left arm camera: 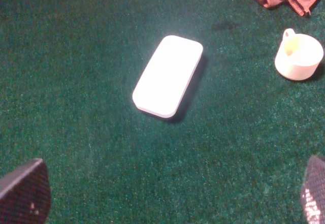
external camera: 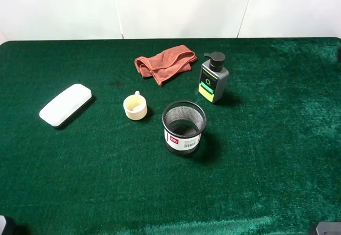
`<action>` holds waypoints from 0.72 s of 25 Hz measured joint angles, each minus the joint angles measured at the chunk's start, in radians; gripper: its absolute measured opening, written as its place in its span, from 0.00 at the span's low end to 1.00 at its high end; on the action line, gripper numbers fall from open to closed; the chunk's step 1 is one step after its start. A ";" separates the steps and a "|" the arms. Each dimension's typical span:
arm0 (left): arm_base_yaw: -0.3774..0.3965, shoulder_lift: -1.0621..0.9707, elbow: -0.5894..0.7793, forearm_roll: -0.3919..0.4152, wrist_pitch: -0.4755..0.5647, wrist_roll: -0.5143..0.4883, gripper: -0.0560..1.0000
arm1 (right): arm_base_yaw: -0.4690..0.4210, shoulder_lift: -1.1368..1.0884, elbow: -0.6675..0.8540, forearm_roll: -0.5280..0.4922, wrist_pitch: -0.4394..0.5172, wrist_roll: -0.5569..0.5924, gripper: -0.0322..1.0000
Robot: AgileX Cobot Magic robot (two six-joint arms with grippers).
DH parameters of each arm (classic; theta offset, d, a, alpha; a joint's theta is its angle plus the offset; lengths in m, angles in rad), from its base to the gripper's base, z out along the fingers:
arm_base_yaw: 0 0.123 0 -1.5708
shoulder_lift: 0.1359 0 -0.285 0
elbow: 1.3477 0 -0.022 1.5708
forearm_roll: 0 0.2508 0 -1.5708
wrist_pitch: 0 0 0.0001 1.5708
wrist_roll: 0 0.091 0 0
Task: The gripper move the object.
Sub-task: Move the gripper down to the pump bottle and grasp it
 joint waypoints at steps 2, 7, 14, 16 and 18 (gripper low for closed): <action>0.000 0.000 0.000 0.000 0.000 0.000 0.99 | 0.042 0.068 -0.041 -0.005 -0.007 0.000 0.70; 0.000 0.000 0.000 0.000 0.000 0.000 0.99 | 0.111 0.239 -0.126 -0.010 -0.029 0.000 0.70; 0.000 0.000 0.000 0.000 0.000 0.000 0.99 | 0.166 0.448 -0.242 -0.016 -0.067 -0.025 0.70; 0.000 0.000 0.000 0.000 0.000 0.000 0.99 | 0.175 0.504 -0.281 -0.018 -0.073 -0.042 0.70; 0.000 0.000 0.000 0.000 0.000 0.000 0.99 | 0.177 0.553 -0.315 -0.018 -0.074 -0.069 0.70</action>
